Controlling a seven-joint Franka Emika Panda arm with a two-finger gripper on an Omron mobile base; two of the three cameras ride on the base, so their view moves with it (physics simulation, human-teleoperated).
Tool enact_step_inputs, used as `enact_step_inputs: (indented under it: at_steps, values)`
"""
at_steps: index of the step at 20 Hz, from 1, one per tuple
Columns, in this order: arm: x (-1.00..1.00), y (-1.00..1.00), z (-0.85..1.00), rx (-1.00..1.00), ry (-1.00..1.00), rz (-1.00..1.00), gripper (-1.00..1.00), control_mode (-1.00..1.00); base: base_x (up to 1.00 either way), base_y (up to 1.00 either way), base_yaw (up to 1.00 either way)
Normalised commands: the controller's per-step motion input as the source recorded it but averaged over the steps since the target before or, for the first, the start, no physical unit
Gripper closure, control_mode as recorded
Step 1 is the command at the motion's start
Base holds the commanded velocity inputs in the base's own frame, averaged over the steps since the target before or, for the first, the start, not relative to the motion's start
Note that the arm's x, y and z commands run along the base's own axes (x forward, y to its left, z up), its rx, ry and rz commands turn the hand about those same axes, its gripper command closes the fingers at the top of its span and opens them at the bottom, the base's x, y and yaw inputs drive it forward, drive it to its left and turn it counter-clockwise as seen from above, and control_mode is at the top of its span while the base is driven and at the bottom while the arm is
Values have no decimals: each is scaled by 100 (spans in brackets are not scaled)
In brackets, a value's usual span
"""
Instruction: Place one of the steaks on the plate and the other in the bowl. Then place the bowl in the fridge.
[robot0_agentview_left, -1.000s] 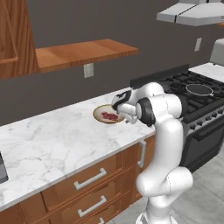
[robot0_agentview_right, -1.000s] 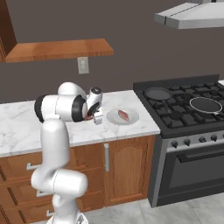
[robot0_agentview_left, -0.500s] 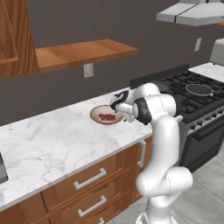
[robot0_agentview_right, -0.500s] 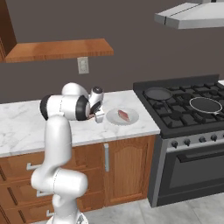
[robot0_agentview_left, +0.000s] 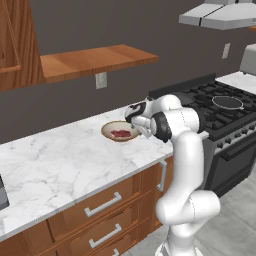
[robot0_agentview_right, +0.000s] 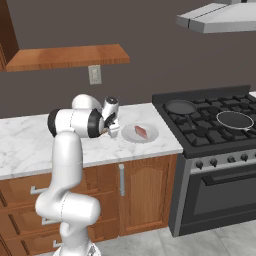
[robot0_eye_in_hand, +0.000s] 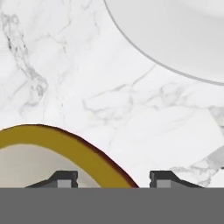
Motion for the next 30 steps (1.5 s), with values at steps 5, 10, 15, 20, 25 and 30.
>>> enact_step_inputs:
  at_steps: [5,10,15,20,25,30]
  values:
    - [-6,19,0,0,-1,0,100,-100,0,0,0]
    - [-58,20,4,3,-16,8,100,-100,0,0,0]
    - [-61,0,23,20,-40,16,100,-100,0,0,0]
    - [-62,-12,22,7,-50,18,100,-100,0,0,0]
    - [-51,-73,48,2,-22,8,100,-100,0,0,0]
    - [-56,-71,99,12,2,3,100,-100,0,0,0]
